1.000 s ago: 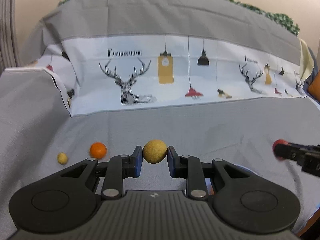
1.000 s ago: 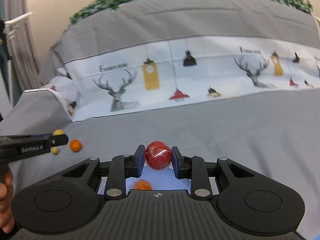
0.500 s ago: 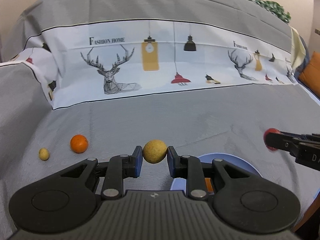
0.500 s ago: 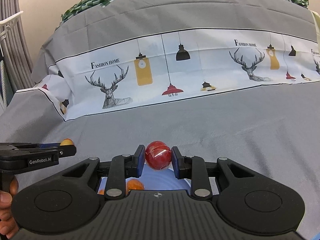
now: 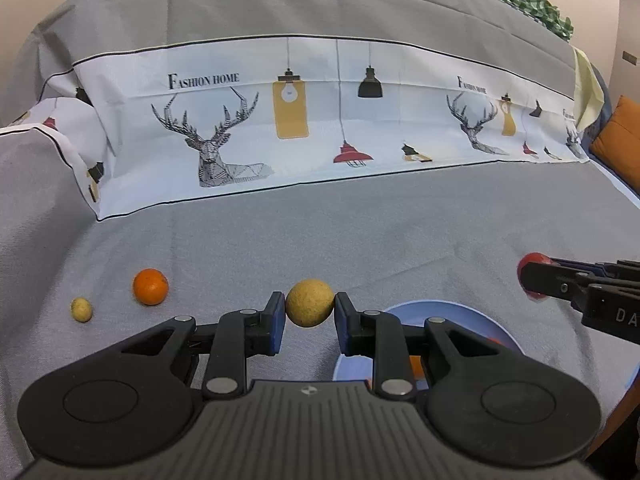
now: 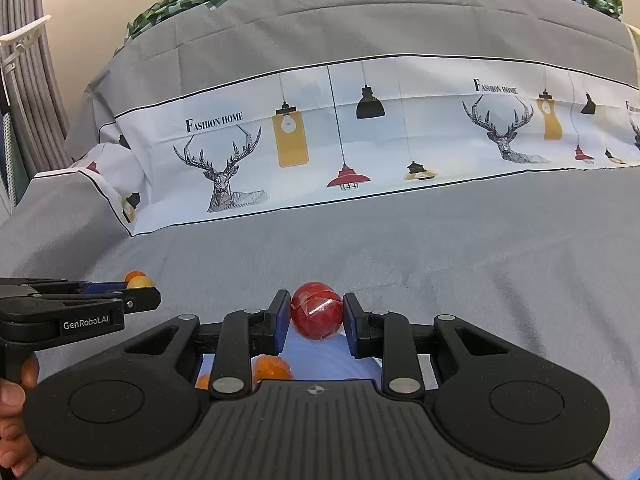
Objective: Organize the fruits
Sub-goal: 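Carry the yellow fruit and red wrapped fruit over the blue plate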
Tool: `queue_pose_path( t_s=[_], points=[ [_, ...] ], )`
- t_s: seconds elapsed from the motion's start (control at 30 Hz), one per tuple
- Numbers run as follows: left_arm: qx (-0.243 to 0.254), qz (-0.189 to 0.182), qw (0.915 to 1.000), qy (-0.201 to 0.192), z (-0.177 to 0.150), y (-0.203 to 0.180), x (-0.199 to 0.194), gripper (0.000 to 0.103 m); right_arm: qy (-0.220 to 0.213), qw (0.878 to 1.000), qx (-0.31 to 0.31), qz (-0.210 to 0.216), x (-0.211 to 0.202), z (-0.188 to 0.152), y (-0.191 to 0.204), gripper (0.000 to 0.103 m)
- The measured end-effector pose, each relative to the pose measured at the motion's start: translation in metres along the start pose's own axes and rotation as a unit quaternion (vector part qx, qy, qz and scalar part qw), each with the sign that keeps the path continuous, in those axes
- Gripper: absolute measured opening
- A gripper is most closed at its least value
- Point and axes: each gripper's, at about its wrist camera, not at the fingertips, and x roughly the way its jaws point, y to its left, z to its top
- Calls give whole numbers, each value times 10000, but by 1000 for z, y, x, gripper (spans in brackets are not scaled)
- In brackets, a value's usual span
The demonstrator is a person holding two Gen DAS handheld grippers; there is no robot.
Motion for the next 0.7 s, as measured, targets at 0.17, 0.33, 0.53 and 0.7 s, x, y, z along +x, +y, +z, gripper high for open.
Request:
queue_pose_path(
  t_s=[0.17, 0.33, 0.53, 0.7],
  points=[
    [250, -199, 9994, 91, -4, -10, 3, 29, 46, 10000, -35, 8, 2, 0, 0, 29],
    [539, -308, 9980, 83, -8, -22, 4, 29, 79, 9999, -64, 25, 3, -1, 1, 29],
    [668, -603, 9956, 257, -13, -28, 7, 29, 149, 9998, -91, 40, 6, -1, 1, 29],
    [1044, -894, 9894, 468, -22, -43, 11, 29, 302, 9994, -183, 3, 10, -6, 4, 29]
  ],
)
